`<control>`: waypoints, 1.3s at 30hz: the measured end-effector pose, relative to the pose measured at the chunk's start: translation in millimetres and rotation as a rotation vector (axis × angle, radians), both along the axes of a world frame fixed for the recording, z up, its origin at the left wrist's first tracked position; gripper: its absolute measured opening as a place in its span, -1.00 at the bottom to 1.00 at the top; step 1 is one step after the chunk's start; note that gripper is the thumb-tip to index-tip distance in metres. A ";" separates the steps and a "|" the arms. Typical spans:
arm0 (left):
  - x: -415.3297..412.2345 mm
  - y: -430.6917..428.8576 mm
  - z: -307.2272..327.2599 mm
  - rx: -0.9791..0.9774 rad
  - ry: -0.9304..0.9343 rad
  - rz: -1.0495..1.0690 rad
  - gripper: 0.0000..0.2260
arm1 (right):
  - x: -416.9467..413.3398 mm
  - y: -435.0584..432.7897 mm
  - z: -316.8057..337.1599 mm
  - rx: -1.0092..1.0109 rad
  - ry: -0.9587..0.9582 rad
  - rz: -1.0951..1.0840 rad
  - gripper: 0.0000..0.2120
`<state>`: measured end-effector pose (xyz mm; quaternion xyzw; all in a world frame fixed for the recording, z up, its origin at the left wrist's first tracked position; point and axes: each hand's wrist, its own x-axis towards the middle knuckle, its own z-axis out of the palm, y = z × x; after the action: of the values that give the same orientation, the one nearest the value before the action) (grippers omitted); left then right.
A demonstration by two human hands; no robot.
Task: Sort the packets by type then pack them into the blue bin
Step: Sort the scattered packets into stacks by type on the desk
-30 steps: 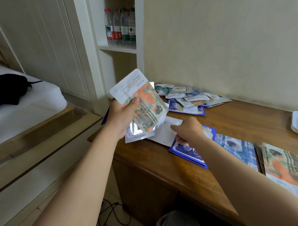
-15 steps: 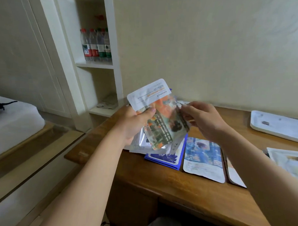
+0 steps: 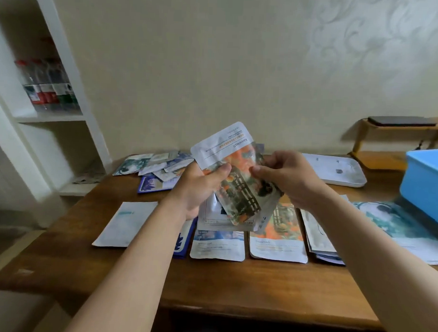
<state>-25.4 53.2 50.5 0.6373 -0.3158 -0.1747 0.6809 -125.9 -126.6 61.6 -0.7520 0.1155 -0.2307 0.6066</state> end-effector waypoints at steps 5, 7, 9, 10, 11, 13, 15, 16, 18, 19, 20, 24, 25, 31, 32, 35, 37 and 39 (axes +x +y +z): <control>-5.8 -23.9 -1.6 0.001 0.048 0.015 -0.81 | -8.3 -24.7 -6.3 0.166 -0.036 -0.061 -0.73; -6.6 -27.6 -1.9 0.008 0.049 0.016 -0.75 | -11.2 -29.6 -7.9 0.232 -0.053 -0.044 -0.74; -6.0 -29.5 -2.0 0.010 0.078 0.003 -0.69 | -13.5 -33.1 -8.6 0.292 -0.057 -0.022 -0.76; -5.2 -29.4 -2.3 0.007 0.092 -0.004 -0.73 | -14.6 -35.6 -8.7 0.310 -0.057 -0.017 -0.78; -4.0 -29.0 -2.9 0.007 0.093 -0.005 -0.78 | -15.4 -38.9 -8.2 0.318 -0.060 -0.021 -0.79; -1.8 -26.4 -3.2 0.023 0.082 0.039 -0.82 | -16.8 -48.9 -6.6 0.322 -0.076 -0.050 -0.80; 1.8 -21.9 -4.5 0.042 0.072 0.090 -0.76 | -18.0 -62.2 -2.2 0.333 -0.102 -0.067 -0.83; 4.5 -19.2 -5.0 0.053 0.065 0.107 -0.75 | -18.9 -70.2 1.2 0.342 -0.111 -0.046 -0.83; 8.2 -12.8 -5.5 0.074 0.042 0.137 -0.82 | -21.7 -86.3 9.3 0.335 -0.090 0.061 -0.77; 11.1 -10.1 -6.5 0.078 0.036 0.145 -0.86 | -23.6 -94.0 13.7 0.293 -0.054 0.116 -0.71; 12.4 -8.0 -6.6 0.071 0.034 0.146 -0.89 | -25.2 -99.7 18.1 0.206 -0.004 0.151 -0.67; 18.6 0.4 -6.6 0.065 -0.003 0.207 -0.90 | -18.1 -96.5 35.9 -0.578 0.243 0.097 -0.77; 21.2 2.0 -7.0 0.068 -0.014 0.224 -0.91 | -11.5 -90.6 38.2 -0.751 0.304 0.095 -0.76; 29.6 7.9 -9.9 0.070 -0.019 0.305 -0.92 | 34.8 -54.7 6.9 -1.196 0.503 0.189 -0.69; 30.3 9.2 -10.2 0.071 -0.017 0.307 -0.92 | 40.2 -49.5 -2.6 -1.227 0.507 0.210 -0.71; 32.8 14.5 -13.2 0.085 -0.012 0.313 -0.92 | 49.6 -34.3 -26.5 -1.291 0.506 0.289 -0.72; 33.8 17.0 -15.0 0.088 -0.010 0.315 -0.92 | 51.2 -26.4 -39.3 -1.319 0.504 0.351 -0.81; 33.9 19.2 -16.6 0.086 -0.002 0.320 -0.92 | 51.1 -22.0 -52.1 -1.317 0.487 0.392 -0.90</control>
<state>8.6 72.5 34.0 0.7082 -0.2031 -0.0770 0.6718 -74.8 -148.6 9.5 -0.9979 -0.0524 0.0343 0.0157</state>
